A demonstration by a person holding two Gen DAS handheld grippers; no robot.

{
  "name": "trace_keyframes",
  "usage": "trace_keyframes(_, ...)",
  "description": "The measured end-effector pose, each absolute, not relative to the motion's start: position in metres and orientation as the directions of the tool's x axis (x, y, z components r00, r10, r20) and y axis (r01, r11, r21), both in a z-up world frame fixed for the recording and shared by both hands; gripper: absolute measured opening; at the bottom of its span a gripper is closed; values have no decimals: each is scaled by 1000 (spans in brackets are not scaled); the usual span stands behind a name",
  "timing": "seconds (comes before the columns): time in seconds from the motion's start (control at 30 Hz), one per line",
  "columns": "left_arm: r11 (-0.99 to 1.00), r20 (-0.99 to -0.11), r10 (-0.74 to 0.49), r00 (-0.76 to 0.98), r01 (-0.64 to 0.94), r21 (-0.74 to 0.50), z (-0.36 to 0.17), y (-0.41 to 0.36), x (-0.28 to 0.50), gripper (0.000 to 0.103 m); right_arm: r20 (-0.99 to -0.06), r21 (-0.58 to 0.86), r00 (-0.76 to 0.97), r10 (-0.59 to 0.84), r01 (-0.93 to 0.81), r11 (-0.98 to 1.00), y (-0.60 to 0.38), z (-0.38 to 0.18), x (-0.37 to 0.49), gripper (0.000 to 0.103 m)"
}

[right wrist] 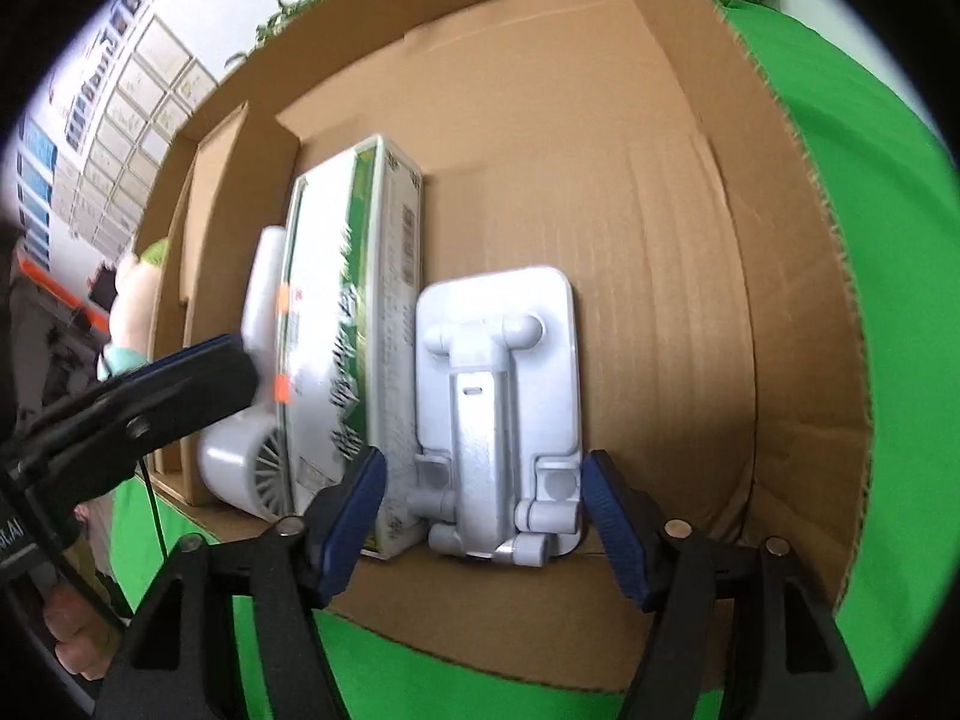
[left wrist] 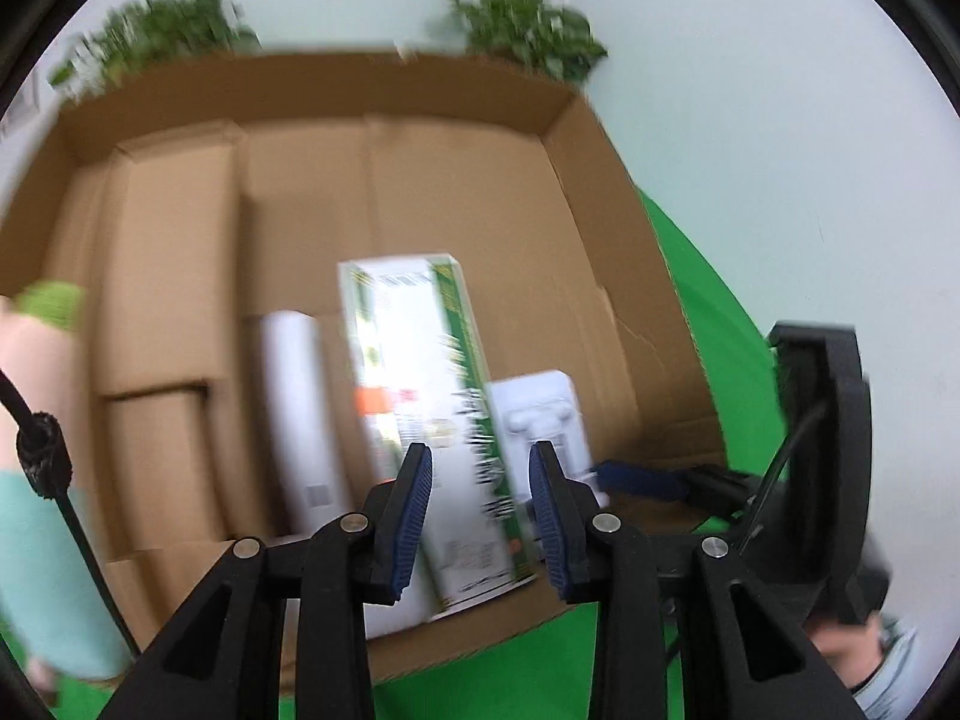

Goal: Organize objects
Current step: 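Lower the phone stand beside the medicine box and open the right gripper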

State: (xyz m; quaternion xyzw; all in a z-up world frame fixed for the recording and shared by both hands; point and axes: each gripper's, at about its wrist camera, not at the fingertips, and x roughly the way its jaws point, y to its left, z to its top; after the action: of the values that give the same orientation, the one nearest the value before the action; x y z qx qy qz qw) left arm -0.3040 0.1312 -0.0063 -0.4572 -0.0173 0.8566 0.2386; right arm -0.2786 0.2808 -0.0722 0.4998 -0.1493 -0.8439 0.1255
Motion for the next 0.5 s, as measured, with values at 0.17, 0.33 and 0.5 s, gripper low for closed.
trace_keyframes(0.17,-943,-678,295,-674,-319,-93,28,84,-266,66,-691,252,-684,-234,75,-965,267,-35,-241,94)
trace_keyframes(0.33,-989,-490,96,-867,-140,54,30,48,-229,102,-539,111,-836,-102,49,-993,231,-29,-211,103)
trace_keyframes(0.5,-996,-508,5,-861,-49,74,-13,27,-218,102,-455,70,-890,-21,-12,-997,211,-38,-204,103)
